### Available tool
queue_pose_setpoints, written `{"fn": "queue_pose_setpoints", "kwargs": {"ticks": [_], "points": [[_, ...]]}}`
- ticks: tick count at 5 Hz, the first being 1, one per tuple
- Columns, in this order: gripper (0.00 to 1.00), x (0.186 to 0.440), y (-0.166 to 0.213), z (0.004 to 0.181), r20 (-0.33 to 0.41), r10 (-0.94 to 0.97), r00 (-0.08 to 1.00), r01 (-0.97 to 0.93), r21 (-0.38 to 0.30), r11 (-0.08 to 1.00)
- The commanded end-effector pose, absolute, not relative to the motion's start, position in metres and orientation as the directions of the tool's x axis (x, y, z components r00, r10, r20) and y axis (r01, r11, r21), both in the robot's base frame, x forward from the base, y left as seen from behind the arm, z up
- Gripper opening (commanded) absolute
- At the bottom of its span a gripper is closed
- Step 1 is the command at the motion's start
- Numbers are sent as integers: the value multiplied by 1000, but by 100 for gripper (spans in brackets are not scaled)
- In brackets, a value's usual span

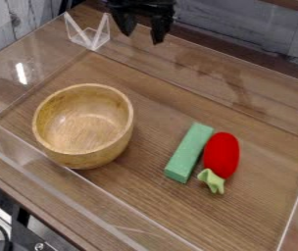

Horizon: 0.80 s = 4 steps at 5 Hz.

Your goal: Move the red fruit to the right side of the table

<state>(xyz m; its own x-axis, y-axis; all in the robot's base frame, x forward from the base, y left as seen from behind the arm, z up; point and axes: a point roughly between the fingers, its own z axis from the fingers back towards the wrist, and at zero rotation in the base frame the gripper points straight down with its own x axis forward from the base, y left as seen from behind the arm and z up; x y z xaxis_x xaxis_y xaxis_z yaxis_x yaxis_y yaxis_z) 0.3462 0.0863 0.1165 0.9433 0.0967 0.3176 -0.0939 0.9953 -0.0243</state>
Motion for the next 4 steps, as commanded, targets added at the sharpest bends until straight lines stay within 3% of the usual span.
{"fn": "queue_pose_setpoints", "kwargs": {"ticks": [1,4], "points": [[100,363,85,133,383,112,917,-119,-5,993],[100,376,75,130,383,41,923,-56,28,998]]}}
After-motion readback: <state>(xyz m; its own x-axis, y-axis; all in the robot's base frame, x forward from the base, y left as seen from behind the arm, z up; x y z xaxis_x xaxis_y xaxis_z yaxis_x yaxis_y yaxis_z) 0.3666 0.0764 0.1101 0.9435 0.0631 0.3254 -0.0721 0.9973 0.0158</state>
